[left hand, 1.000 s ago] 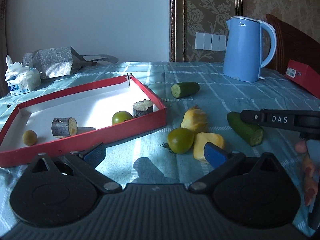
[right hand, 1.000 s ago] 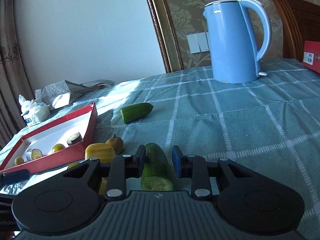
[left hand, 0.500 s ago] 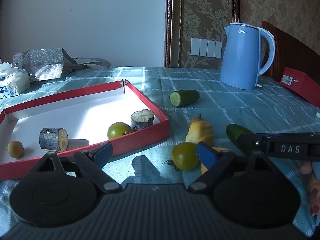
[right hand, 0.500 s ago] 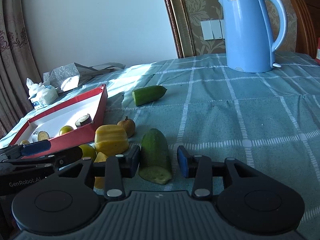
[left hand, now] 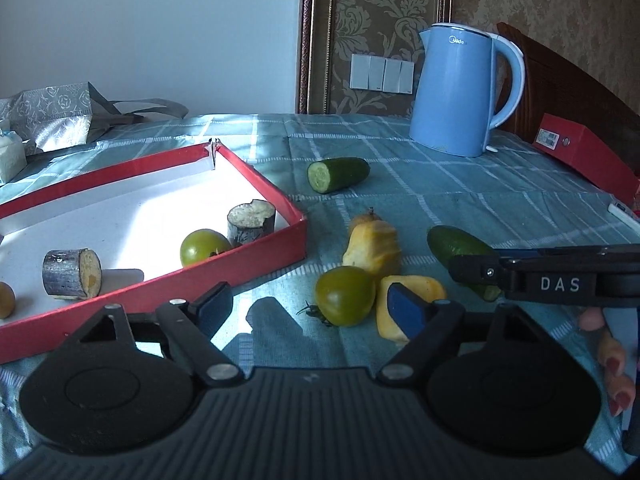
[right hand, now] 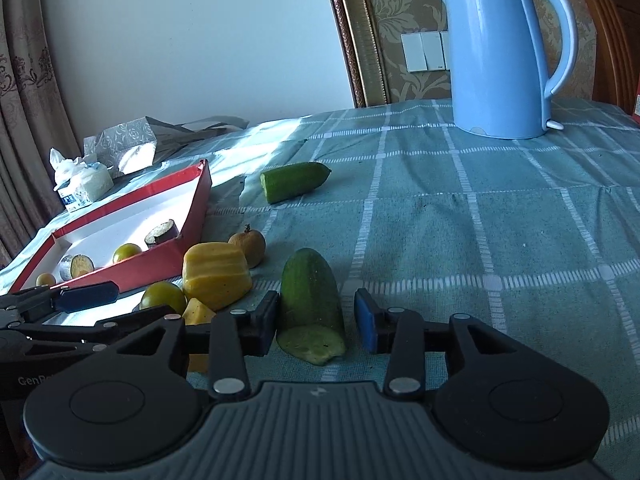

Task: Organize fruits
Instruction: 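Grasp the dark green tomato with the left gripper while the right holds the cucumber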

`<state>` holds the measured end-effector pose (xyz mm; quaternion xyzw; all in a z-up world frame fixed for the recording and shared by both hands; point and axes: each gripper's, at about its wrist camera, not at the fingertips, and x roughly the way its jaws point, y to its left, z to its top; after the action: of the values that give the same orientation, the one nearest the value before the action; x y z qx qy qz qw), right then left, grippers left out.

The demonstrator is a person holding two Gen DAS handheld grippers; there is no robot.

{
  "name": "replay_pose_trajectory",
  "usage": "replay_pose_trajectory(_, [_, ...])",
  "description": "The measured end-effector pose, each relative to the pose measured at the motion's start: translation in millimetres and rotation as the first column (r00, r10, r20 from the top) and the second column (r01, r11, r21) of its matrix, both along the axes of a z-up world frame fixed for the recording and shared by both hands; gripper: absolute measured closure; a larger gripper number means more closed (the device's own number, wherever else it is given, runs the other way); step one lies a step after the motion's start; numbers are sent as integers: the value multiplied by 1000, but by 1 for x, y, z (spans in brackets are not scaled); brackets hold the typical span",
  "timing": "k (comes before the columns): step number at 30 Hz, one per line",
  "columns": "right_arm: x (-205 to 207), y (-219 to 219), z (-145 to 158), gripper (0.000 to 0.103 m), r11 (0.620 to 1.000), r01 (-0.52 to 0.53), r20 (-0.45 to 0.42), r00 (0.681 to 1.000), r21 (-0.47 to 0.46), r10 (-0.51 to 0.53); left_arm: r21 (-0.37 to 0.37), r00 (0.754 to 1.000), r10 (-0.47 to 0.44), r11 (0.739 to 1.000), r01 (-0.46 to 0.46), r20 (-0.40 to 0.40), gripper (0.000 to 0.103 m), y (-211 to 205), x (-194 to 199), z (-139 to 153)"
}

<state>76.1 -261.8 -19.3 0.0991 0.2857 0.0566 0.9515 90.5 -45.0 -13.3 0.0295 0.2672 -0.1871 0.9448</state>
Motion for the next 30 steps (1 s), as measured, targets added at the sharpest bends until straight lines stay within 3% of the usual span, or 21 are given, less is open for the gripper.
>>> replay_pose_trajectory(5, [-4,-1,1,70,999,28,11,1000,-25,-27,-16,1000,13,1000,-13,-1,28,3,0,1])
replay_pose_trajectory(9, [-6,-15,2,70,987,157,18,988,-23,-157,-10,1000,-19,1000,19,-4,29,-1,1,0])
replay_pose_trajectory(12, [-5,-19,1,70,986,165,9,986,-11,-165,-12,1000,-22,1000,23,18,28,-5,5,1])
replay_pose_trajectory(15, [-4,-22,0,70,986,164,4,986,9,-164,-65,999,-33,997,32,-14,29,-2,14,0])
replay_pose_trajectory(19, [-4,-21,0,70,986,163,2,987,10,-164,-112,996,-60,992,52,-69,59,3,18,-4])
replay_pose_trajectory(21, [-4,-22,0,71,986,164,2,987,13,-164,-133,995,-72,989,62,-75,68,4,16,-4])
replay_pose_trajectory(30, [-4,-22,0,70,986,164,2,986,14,-164,-183,998,-47,982,38,-45,72,25,-7,-1])
